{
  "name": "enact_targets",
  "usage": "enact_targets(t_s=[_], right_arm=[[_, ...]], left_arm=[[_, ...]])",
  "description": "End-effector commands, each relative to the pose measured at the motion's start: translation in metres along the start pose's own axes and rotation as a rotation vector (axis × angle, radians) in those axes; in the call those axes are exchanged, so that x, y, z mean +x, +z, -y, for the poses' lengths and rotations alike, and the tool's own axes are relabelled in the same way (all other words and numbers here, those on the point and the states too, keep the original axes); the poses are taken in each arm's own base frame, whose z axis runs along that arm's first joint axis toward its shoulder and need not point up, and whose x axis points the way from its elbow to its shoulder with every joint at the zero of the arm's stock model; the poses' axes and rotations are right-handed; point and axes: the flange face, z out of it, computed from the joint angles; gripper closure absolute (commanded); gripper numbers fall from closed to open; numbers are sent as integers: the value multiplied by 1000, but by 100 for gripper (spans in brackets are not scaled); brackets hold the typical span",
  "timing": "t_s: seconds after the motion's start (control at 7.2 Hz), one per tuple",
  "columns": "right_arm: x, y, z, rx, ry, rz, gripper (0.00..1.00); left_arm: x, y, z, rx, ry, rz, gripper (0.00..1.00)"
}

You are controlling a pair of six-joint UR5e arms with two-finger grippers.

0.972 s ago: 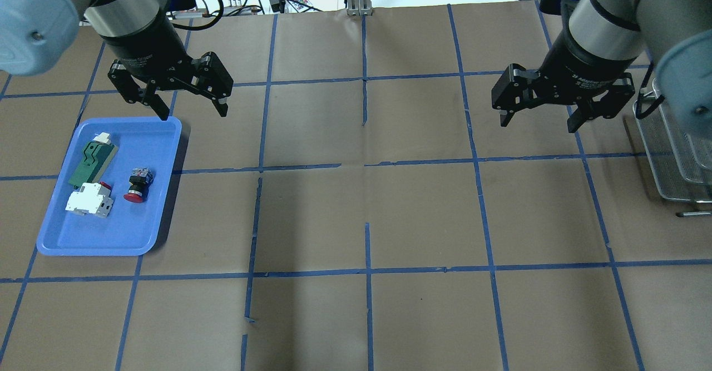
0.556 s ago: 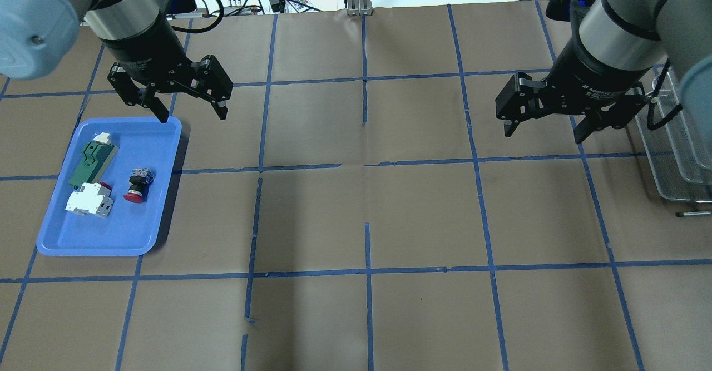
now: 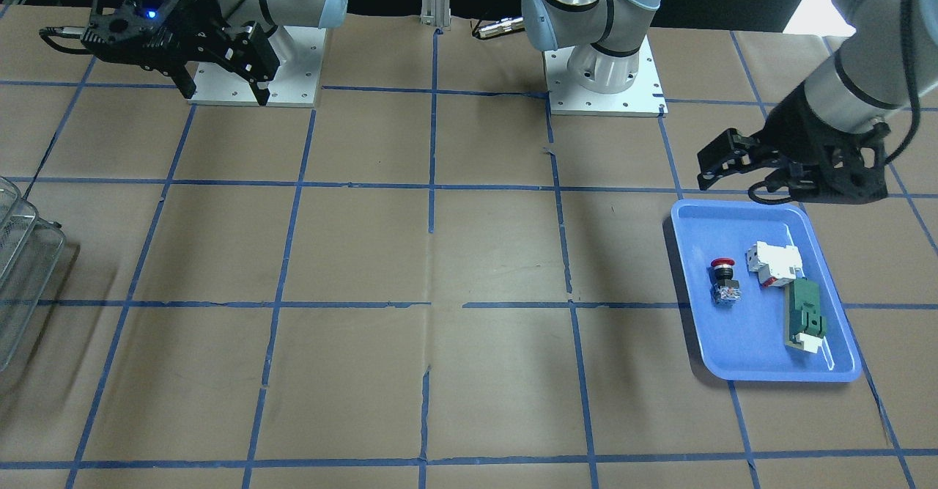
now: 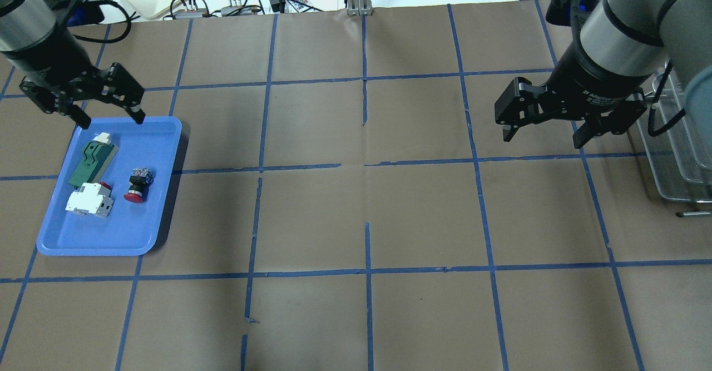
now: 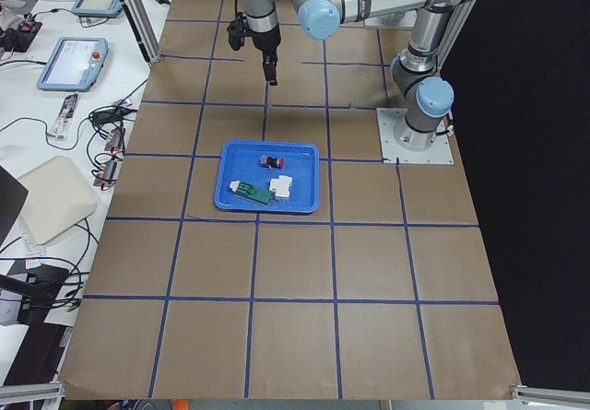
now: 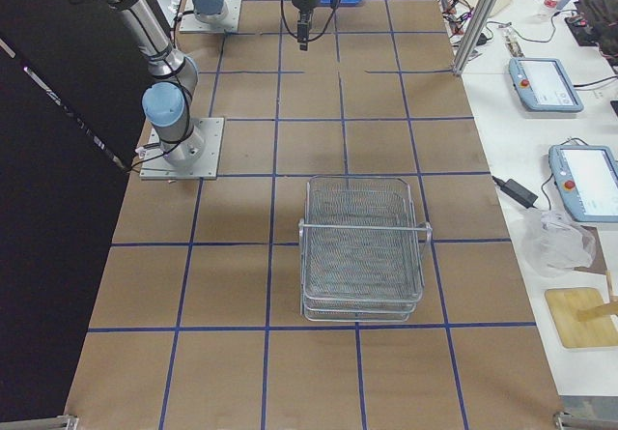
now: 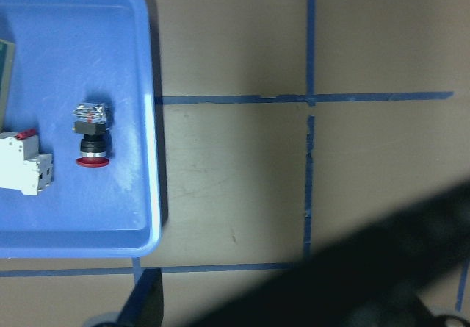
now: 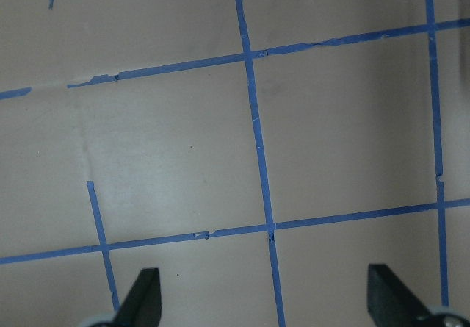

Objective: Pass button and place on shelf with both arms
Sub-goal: 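Lower the left gripper and grasp the red-capped button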

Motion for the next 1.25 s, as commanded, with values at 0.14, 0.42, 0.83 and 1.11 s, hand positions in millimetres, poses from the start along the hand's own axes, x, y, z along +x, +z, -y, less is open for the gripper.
enact_targets(t_s=[0.14,0.42,0.83,1.11], right_arm=[[2,7,-5,-13,1,-11,0],[3,15,-13,-25,2,-13,0],[3,24,-19,-43,6,-4,0],[4,30,-21,-52,3,-11,0]], left_arm=[[-94,104,-2,91,139,46,0],[-92,181,-6,115,234,72,0],[-97,221,-1,46,221,49,0],[-100,240,5,21,166,26,0]])
